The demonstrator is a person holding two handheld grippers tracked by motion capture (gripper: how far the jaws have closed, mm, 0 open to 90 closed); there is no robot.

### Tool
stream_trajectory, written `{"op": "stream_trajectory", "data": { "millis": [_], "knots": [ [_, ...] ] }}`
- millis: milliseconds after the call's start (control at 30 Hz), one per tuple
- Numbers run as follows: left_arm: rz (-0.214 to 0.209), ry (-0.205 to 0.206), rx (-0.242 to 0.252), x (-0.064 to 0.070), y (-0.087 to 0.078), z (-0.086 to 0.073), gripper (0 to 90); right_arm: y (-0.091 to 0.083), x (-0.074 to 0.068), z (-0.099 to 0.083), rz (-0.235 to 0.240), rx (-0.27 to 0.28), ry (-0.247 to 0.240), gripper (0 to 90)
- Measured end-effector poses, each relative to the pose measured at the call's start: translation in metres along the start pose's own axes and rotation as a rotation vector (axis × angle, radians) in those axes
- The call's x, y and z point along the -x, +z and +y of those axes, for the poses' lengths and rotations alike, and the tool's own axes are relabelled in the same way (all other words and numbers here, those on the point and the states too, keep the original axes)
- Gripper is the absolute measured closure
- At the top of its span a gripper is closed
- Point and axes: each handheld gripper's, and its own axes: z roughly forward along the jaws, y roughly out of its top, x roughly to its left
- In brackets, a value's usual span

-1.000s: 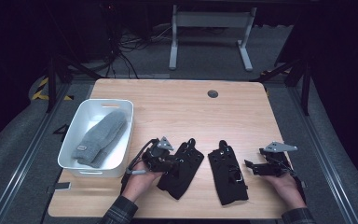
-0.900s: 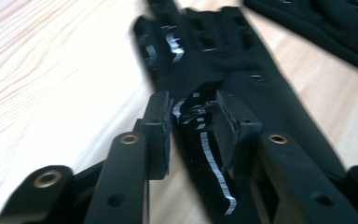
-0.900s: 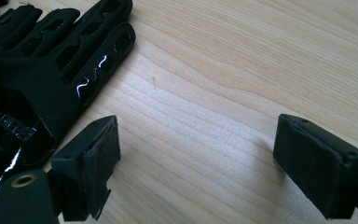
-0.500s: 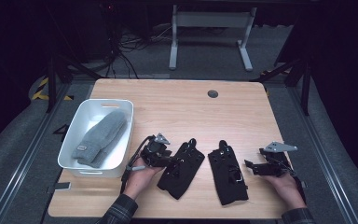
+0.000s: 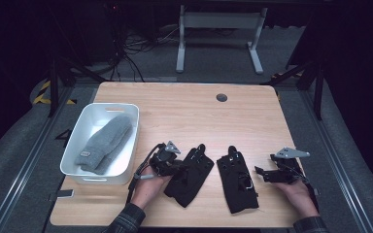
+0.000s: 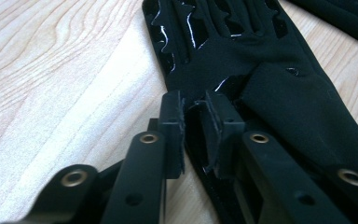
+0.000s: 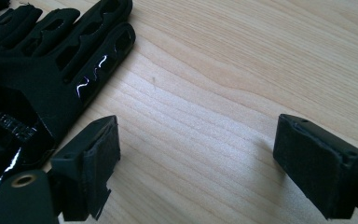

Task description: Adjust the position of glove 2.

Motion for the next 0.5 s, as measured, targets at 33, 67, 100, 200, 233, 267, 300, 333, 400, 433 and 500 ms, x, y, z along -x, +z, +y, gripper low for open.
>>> {"op": "stream_trajectory", "data": {
  "millis": [33, 67, 100, 200, 233, 267, 300, 333, 400, 433, 500],
  "knots": [
    [-0.008, 0.001, 0.000, 0.000, 0.000, 0.000, 81.7, 0.000, 0.000, 0.000, 0.000, 0.000, 0.001, 15.1],
    [-0.016, -0.001, -0.001, -0.001, 0.000, 0.000, 83.7, 0.000, 0.000, 0.000, 0.000, 0.000, 0.000, 15.1],
    [-0.017, -0.004, 0.001, -0.001, 0.000, 0.001, 86.0, 0.000, 0.000, 0.000, 0.000, 0.000, 0.001, 15.1],
    [-0.010, -0.005, -0.011, 0.000, 0.000, 0.002, 87.5, 0.000, 0.000, 0.000, -0.001, 0.000, -0.001, 15.5],
    [-0.013, -0.009, -0.008, 0.000, 0.000, 0.002, 87.6, 0.000, 0.000, 0.000, -0.001, 0.001, 0.001, 15.9],
    [-0.018, -0.014, -0.007, -0.001, 0.000, 0.002, 87.7, 0.000, -0.001, 0.000, 0.000, 0.002, 0.000, 16.9],
    [-0.026, -0.025, 0.000, -0.002, -0.001, 0.002, 87.8, -0.001, -0.001, 0.000, 0.001, 0.000, -0.001, 19.4],
    [-0.037, -0.035, 0.007, -0.003, -0.001, 0.002, 87.8, -0.002, -0.001, 0.001, 0.006, -0.005, -0.008, 24.0],
    [-0.054, -0.054, 0.025, -0.004, -0.003, 0.003, 87.9, -0.005, -0.003, 0.004, 0.020, -0.011, -0.012, 33.9],
    [-0.058, -0.059, 0.030, -0.004, -0.004, 0.003, 87.8, -0.009, -0.005, 0.005, 0.058, -0.002, -0.012, 45.5],
    [-0.062, -0.064, 0.037, -0.005, -0.006, 0.003, 87.8, -0.013, -0.008, 0.006, 0.074, 0.002, -0.019, 56.4]
  ]
}}
